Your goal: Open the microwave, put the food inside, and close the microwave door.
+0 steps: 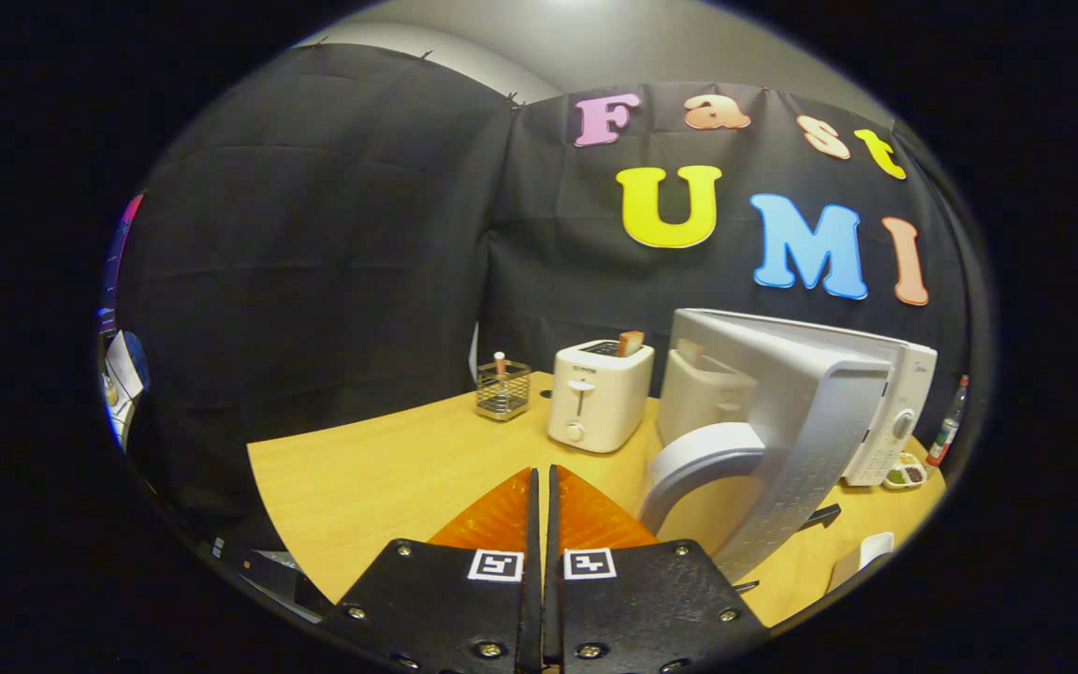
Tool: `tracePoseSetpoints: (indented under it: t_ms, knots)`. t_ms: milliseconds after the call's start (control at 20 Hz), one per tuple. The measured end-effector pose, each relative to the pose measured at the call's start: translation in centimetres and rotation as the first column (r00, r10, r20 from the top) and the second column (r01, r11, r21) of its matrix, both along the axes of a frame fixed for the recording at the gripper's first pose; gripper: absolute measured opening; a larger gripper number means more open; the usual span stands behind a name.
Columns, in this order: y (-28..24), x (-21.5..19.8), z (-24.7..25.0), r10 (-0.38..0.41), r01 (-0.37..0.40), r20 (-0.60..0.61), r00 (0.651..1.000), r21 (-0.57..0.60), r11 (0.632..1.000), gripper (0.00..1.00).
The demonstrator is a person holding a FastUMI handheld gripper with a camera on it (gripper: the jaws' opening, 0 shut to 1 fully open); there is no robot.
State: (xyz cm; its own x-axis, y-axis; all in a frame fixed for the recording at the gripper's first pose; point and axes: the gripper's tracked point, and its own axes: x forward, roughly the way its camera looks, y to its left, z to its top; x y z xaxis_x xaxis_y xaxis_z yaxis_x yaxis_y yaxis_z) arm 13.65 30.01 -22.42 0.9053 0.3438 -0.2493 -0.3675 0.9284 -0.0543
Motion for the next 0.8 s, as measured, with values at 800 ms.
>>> tracePoseSetpoints:
  t_ms: [800]
  knots:
    - [-21.7,11.8,1.2,-0.457,0.454,0.003,0.889,0.106,0.884,0.02]
